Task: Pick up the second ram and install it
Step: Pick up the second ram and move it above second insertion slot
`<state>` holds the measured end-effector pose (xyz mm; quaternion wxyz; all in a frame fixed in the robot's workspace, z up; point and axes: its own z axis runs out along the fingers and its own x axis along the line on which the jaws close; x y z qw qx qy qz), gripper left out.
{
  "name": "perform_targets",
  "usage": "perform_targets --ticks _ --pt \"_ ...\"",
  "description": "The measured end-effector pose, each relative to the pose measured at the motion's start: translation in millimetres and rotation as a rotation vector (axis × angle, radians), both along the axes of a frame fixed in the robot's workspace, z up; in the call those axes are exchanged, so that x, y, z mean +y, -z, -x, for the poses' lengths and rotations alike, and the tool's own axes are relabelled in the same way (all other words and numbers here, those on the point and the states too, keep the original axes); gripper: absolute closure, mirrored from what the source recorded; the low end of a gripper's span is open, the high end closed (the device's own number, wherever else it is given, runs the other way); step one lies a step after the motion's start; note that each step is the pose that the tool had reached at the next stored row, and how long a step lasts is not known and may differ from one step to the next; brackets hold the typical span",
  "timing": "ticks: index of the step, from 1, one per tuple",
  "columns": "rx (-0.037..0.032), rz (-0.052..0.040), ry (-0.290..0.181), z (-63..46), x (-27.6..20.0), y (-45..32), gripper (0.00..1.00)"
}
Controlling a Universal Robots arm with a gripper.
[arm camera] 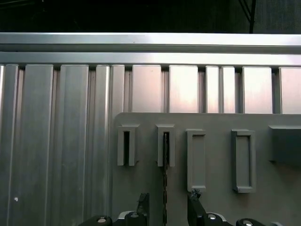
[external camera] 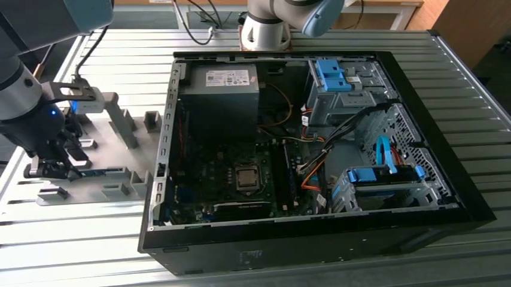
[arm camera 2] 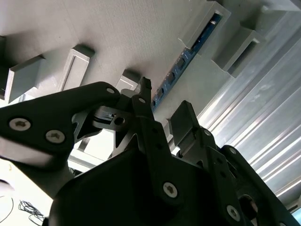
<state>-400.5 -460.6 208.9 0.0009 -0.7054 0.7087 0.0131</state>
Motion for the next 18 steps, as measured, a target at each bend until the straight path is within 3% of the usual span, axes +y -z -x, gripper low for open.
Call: perform_targets --ticks 4,12,14,15,18 --pt "-0.0001 0.0 0.0 -0.1 -0.5 0.8 0.55" --pt "-0.0001 0.0 0.0 0.0 -2.3 12.4 0.55" --pt "0.0002 0.0001 0.0 0.0 -2.3 13.3 0.56" --pt "0.0002 0.0001 0.0 0.0 -2.3 13.5 0.64" --pt "0.0 0.0 0.0 0.0 -2.3 14.1 0.64"
